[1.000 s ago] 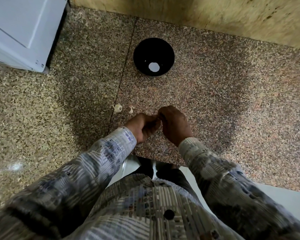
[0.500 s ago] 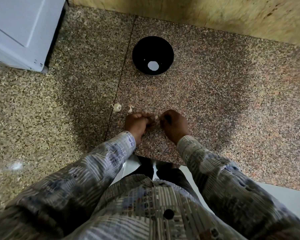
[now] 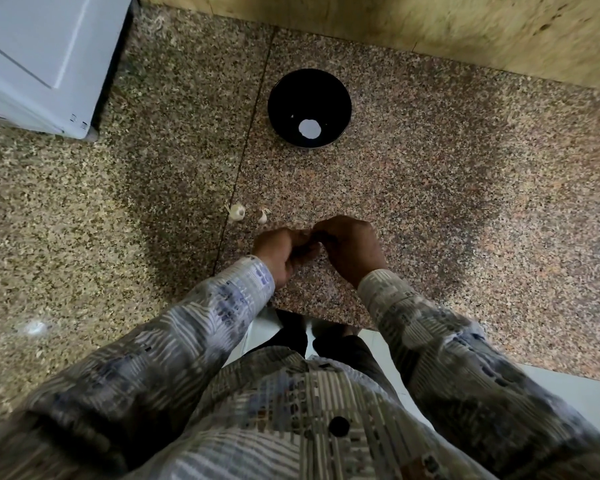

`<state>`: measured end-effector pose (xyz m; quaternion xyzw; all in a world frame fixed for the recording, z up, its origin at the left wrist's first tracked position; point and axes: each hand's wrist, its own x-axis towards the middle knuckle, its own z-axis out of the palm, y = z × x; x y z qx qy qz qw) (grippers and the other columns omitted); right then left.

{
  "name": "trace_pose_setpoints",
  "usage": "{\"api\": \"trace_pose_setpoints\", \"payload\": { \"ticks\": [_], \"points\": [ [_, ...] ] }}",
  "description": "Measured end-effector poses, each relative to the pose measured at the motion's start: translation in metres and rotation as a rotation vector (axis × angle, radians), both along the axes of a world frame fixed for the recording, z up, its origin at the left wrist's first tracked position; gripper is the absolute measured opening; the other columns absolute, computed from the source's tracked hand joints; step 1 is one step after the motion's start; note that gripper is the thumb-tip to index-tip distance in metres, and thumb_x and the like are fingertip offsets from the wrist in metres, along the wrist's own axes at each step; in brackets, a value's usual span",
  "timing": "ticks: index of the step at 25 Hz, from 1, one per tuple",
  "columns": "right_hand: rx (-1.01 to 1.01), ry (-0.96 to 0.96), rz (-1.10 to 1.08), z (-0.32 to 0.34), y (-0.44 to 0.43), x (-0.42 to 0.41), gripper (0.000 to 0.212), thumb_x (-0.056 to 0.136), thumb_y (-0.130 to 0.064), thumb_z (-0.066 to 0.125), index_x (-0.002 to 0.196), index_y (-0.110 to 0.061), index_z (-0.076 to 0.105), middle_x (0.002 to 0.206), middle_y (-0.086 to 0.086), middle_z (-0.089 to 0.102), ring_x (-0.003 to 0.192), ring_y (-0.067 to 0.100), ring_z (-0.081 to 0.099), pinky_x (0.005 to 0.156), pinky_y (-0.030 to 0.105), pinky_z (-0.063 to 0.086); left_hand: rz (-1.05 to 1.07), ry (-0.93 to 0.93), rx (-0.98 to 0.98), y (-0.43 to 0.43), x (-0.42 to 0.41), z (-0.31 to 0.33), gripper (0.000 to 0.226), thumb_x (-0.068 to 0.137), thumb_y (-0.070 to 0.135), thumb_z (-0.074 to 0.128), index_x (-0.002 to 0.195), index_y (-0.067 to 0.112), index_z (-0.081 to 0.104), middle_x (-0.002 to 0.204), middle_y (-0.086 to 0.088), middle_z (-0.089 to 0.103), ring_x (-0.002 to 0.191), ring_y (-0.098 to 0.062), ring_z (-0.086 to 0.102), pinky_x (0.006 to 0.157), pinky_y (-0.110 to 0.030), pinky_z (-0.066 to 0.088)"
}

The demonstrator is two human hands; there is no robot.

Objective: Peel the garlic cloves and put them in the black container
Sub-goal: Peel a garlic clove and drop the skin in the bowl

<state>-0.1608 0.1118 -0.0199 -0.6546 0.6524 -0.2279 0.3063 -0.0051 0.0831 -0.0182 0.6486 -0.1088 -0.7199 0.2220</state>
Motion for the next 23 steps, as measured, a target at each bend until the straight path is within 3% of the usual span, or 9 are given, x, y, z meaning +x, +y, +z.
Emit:
{"api": "trace_pose_setpoints", "payload": {
  "ticks": [2,3,4,6,8,10,13,19,23],
  "points": [
    [-0.122,0.088,0.094,-0.001,0.002,0.002,0.018,0.092,-0.005,0.068,0.094,-0.019,0.079,0.089,0.001,0.074,0.08,0.017,0.068,0.074,0.029,0.055,-0.009,0.015,0.028,0.001,0.001,0.003,0.013,0.096,-0.002,0.06,0.092,-0.001,0.072,0.081,-0.014,0.076,0.063,-0.021,0.074,0.055,-0.026,0.06],
    [-0.014,-0.011,-0.039,-0.002,0.003,0.006,0.015,0.092,-0.007,0.069,0.095,-0.017,0.079,0.088,0.002,0.075,0.079,0.016,0.067,0.074,0.028,0.055,-0.098,-0.103,-0.091,-0.001,0.001,0.001,0.01,0.094,0.0,0.065,0.093,0.001,0.074,0.083,-0.012,0.077,0.065,-0.019,0.074,0.057,-0.025,0.06],
    [0.2,-0.238,-0.298,0.0,0.0,0.01,0.012,0.092,-0.006,0.07,0.096,-0.013,0.079,0.087,0.005,0.076,0.077,0.017,0.068,0.073,0.029,0.057,-0.262,-0.294,-0.322,-0.002,0.002,-0.002,0.007,0.092,0.004,0.071,0.094,0.007,0.077,0.085,-0.007,0.078,0.069,-0.016,0.075,0.06,-0.024,0.06],
    [0.665,-0.887,-0.729,0.009,-0.003,0.018,0.013,0.095,-0.001,0.066,0.104,0.002,0.074,0.089,0.015,0.075,0.077,0.023,0.071,0.071,0.032,0.061,-0.543,-0.558,-0.747,-0.002,0.006,-0.005,0.008,0.087,0.014,0.079,0.093,0.018,0.081,0.088,0.006,0.079,0.076,-0.006,0.073,0.071,-0.017,0.058],
    [0.768,-1.232,-0.846,0.008,-0.004,0.021,0.02,0.099,0.001,0.059,0.116,0.008,0.066,0.097,0.019,0.073,0.082,0.025,0.072,0.073,0.034,0.063,-0.482,-0.508,-0.747,-0.001,0.005,-0.007,0.007,0.086,0.014,0.079,0.091,0.02,0.081,0.088,0.009,0.079,0.081,-0.005,0.073,0.075,-0.016,0.057],
    [0.652,-1.154,-0.825,0.005,-0.002,0.022,0.014,0.099,0.0,0.06,0.11,0.003,0.068,0.097,0.018,0.073,0.082,0.026,0.072,0.077,0.037,0.064,-0.181,-0.259,-0.485,-0.001,0.002,-0.007,0.008,0.088,0.006,0.076,0.092,0.013,0.079,0.088,-0.002,0.079,0.083,-0.018,0.076,0.074,-0.027,0.061],
    [0.397,-0.6,-0.683,-0.003,0.005,0.017,0.008,0.094,-0.007,0.073,0.093,-0.014,0.076,0.086,0.006,0.078,0.076,0.021,0.073,0.073,0.037,0.065,0.08,0.001,-0.201,-0.001,-0.001,-0.008,0.008,0.089,-0.002,0.073,0.095,0.003,0.074,0.089,-0.015,0.078,0.079,-0.025,0.076,0.071,-0.035,0.063],
    [0.472,-0.687,-0.724,-0.015,0.008,0.012,0.015,0.091,-0.006,0.075,0.082,-0.018,0.076,0.081,0.009,0.077,0.074,0.024,0.068,0.081,0.049,0.062,-0.143,-0.159,-0.274,0.003,0.002,-0.016,0.027,0.081,-0.014,0.066,0.096,0.004,0.078,0.093,-0.011,0.079,0.088,-0.029,0.077,0.077,-0.04,0.064],
    [0.487,-0.653,-0.697,-0.019,0.007,0.013,0.013,0.09,-0.009,0.076,0.082,-0.019,0.078,0.083,0.007,0.079,0.081,0.028,0.075,0.083,0.05,0.064,-0.244,-0.222,-0.342,0.006,0.001,-0.021,0.02,0.082,-0.001,0.075,0.096,0.012,0.081,0.093,-0.006,0.08,0.089,-0.025,0.078,0.078,-0.038,0.064]
  ]
}}
